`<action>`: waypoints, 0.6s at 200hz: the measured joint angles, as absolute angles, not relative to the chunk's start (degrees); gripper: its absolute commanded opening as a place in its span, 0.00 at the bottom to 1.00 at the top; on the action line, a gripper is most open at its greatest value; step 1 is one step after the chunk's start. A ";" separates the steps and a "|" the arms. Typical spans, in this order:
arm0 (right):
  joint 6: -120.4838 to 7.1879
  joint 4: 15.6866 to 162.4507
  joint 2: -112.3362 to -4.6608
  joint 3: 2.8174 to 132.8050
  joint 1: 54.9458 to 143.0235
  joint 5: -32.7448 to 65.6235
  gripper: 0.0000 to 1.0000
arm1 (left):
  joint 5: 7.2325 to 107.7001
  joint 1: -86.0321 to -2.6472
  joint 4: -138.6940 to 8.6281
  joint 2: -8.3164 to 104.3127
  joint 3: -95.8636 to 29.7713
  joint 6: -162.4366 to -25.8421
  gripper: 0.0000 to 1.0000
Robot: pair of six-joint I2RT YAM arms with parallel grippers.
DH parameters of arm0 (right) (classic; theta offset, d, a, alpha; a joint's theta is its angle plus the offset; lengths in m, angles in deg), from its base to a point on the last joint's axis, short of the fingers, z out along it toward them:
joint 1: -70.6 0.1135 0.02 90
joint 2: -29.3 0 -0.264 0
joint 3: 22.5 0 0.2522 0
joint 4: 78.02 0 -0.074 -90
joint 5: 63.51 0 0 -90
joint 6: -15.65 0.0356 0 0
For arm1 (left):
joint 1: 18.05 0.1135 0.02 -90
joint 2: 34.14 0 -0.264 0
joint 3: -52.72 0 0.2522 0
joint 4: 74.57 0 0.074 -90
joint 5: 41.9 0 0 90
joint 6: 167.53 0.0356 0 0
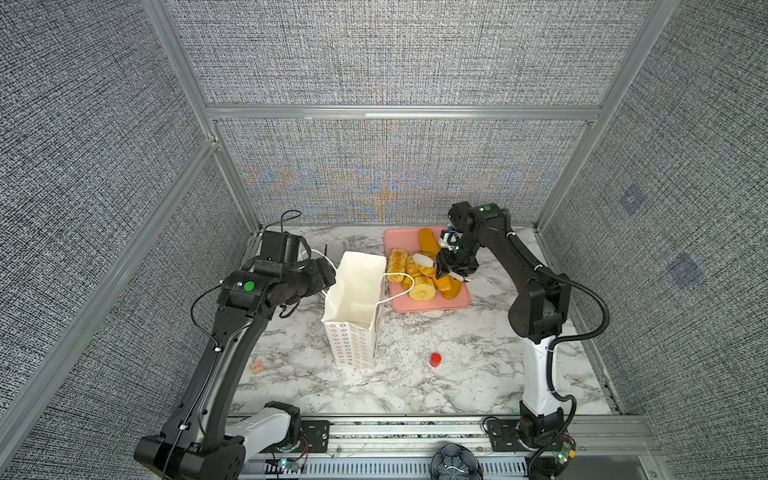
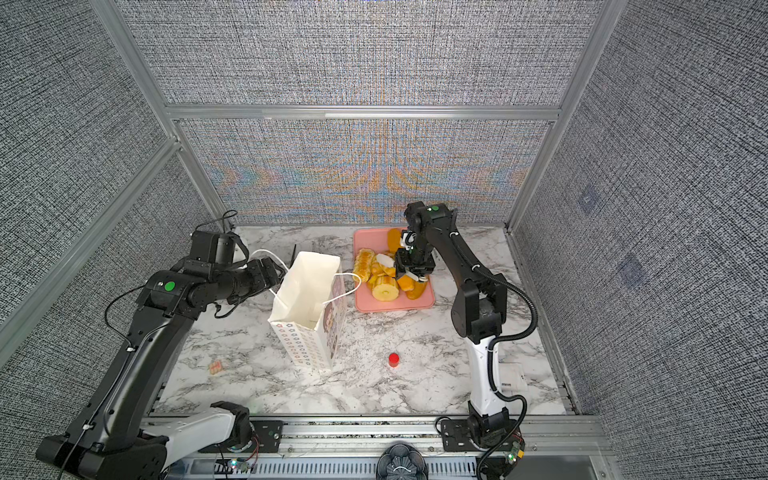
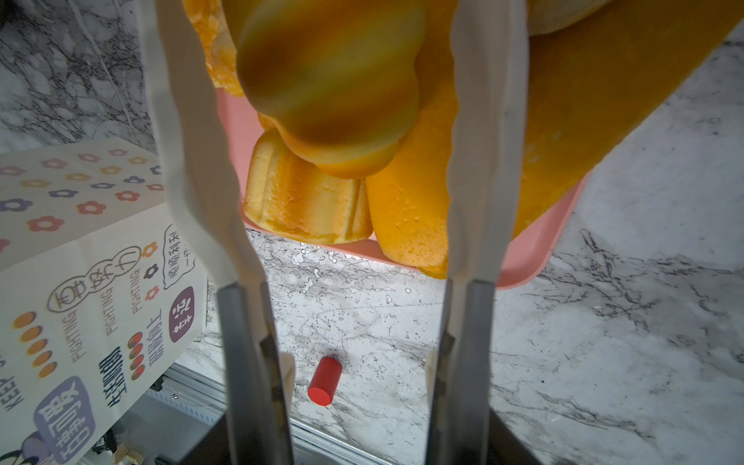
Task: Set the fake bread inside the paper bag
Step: 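Lower the tongs and pinch the striped yellow bun with the right gripper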
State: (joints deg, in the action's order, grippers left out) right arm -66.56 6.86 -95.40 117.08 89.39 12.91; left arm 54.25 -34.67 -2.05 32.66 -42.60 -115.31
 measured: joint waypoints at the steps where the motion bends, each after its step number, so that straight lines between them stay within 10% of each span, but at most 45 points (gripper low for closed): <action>1: -66.58 6.81 -95.45 117.14 89.39 12.93 0.59 | 54.25 -34.67 -2.05 32.66 -42.60 -115.31 0.84; 120: -66.73 6.70 -96.25 117.45 89.37 12.82 0.44 | 54.20 -34.67 -2.12 32.99 -42.67 -115.33 0.84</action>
State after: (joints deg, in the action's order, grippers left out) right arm -66.73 6.70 -96.25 117.45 89.37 12.82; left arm 54.20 -34.67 -2.12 32.99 -42.67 -115.33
